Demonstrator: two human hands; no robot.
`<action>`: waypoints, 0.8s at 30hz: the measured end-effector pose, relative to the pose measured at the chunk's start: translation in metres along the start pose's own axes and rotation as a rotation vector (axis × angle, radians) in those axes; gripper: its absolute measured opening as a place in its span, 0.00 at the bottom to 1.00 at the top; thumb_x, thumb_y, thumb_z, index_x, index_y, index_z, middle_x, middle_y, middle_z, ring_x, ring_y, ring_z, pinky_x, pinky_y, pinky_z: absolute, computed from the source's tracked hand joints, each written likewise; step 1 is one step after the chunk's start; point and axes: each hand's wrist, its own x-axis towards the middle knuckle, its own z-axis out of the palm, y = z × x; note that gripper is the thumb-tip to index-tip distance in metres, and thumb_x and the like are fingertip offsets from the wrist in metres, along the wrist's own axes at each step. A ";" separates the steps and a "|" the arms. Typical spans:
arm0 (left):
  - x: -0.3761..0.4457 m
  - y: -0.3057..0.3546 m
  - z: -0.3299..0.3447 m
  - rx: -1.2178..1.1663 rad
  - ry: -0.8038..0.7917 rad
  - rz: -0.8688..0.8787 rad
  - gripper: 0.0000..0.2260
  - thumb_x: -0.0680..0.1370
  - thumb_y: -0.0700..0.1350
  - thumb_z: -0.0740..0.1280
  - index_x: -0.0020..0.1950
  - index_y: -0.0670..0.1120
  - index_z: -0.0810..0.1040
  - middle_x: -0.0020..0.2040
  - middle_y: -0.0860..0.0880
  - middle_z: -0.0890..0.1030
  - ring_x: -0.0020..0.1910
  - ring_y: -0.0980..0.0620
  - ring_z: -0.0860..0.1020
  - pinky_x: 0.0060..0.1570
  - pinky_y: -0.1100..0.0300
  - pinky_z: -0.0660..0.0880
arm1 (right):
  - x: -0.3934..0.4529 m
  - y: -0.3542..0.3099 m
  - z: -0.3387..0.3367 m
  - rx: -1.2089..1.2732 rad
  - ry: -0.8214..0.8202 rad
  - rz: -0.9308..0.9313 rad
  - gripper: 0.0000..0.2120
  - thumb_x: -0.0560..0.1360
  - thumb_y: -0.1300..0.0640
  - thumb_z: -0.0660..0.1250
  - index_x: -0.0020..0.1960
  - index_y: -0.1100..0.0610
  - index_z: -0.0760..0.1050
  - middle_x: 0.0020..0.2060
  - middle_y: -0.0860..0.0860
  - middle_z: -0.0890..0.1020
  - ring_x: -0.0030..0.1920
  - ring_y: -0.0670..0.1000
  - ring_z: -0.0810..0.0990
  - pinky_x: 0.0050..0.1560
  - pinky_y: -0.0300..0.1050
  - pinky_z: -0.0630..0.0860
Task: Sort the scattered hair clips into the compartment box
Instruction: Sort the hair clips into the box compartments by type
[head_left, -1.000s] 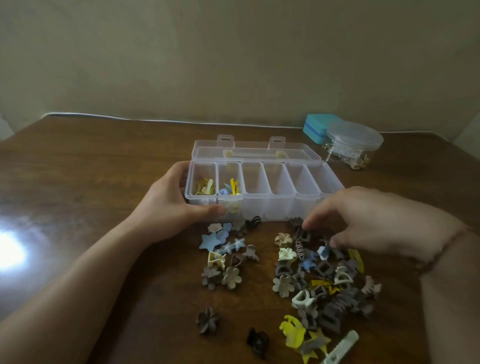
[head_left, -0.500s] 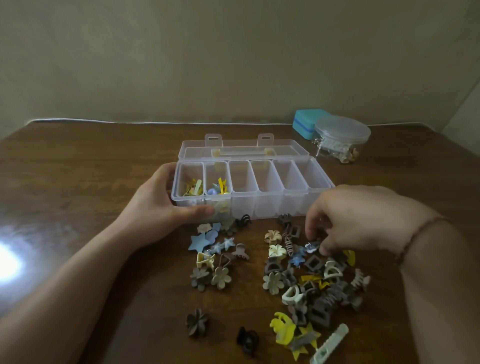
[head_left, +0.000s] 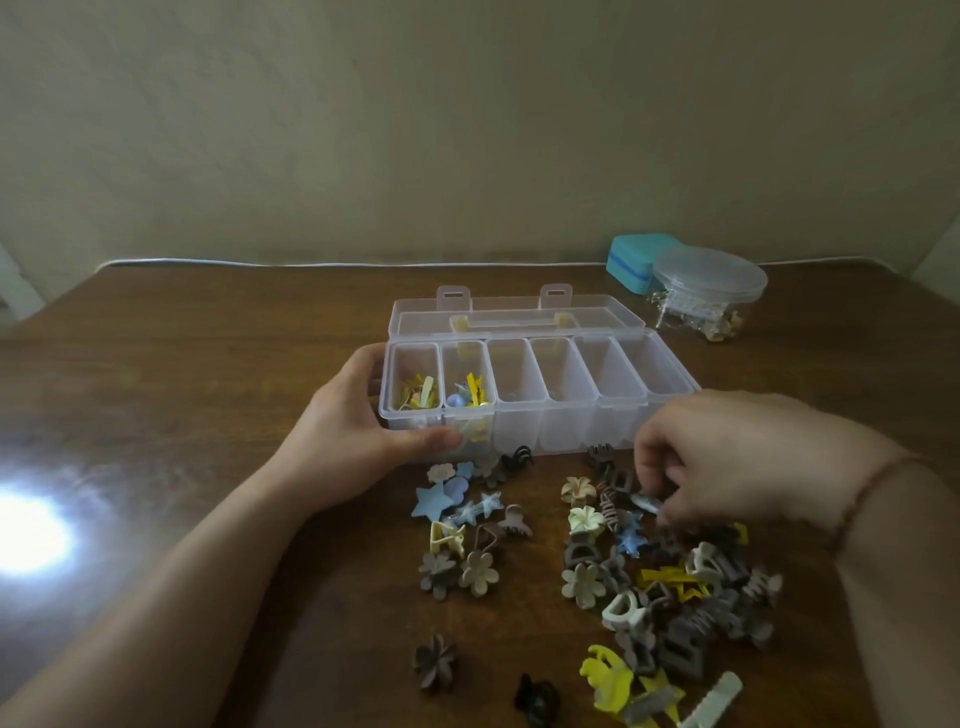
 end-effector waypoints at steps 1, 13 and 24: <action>0.000 -0.001 0.000 0.001 -0.001 0.000 0.42 0.61 0.58 0.79 0.72 0.55 0.67 0.59 0.59 0.78 0.56 0.59 0.78 0.51 0.64 0.76 | 0.001 0.000 0.000 -0.030 0.008 0.033 0.08 0.68 0.46 0.74 0.44 0.44 0.77 0.37 0.42 0.77 0.40 0.41 0.74 0.36 0.40 0.70; 0.001 -0.001 0.001 -0.006 0.000 0.012 0.43 0.60 0.59 0.79 0.72 0.56 0.67 0.59 0.60 0.78 0.58 0.59 0.77 0.55 0.60 0.76 | -0.003 0.021 -0.008 0.277 0.077 -0.161 0.05 0.71 0.54 0.73 0.39 0.47 0.78 0.32 0.41 0.80 0.33 0.38 0.76 0.34 0.33 0.72; 0.003 -0.004 0.001 -0.030 -0.013 0.027 0.42 0.61 0.57 0.80 0.72 0.56 0.66 0.59 0.60 0.78 0.57 0.60 0.78 0.51 0.66 0.76 | 0.047 -0.038 0.019 0.509 0.881 -0.188 0.07 0.72 0.44 0.71 0.42 0.46 0.78 0.33 0.39 0.77 0.30 0.39 0.71 0.33 0.37 0.65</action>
